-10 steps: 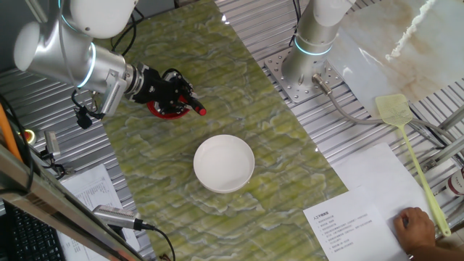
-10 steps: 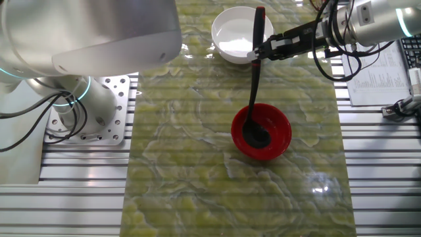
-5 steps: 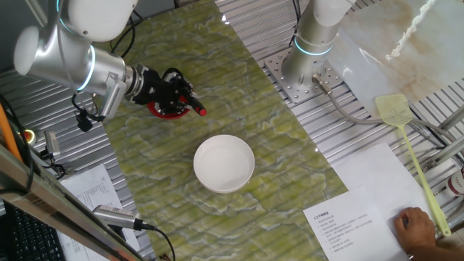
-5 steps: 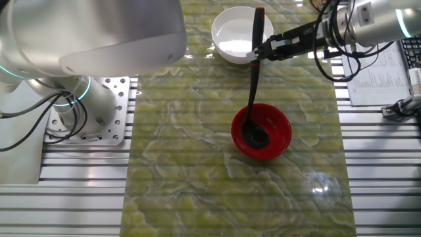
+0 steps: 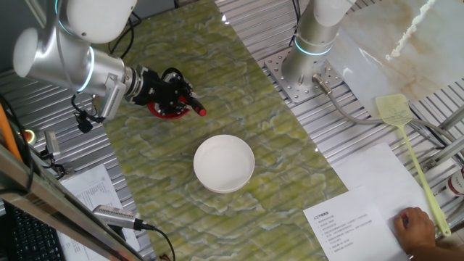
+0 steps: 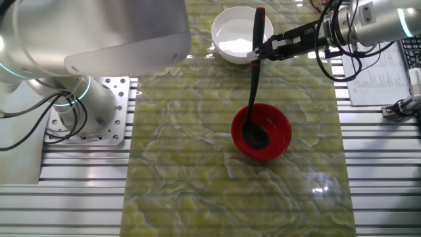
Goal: Scoop water with a large spoon from one bowl to another
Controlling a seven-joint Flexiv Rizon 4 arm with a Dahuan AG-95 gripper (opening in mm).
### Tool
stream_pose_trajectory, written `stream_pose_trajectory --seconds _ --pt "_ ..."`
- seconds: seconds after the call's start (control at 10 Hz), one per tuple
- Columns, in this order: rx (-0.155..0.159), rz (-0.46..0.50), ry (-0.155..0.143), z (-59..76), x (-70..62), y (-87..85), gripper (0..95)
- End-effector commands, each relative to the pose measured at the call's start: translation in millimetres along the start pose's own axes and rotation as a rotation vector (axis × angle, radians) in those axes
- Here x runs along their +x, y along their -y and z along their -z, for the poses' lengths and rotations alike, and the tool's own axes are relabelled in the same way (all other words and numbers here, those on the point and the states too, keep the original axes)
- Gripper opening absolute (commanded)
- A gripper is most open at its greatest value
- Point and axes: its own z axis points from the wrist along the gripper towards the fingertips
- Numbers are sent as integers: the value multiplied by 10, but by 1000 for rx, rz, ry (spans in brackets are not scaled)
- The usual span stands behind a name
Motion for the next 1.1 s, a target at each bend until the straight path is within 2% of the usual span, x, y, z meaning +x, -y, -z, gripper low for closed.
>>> stream_pose_trajectory --seconds 0.1,0.7,1.1 --pt "-5 0 1 0 2 6 0" --pt "-28 -8 3 -2 5 9 0" --pt "-59 -16 -3 -3 5 9 0"
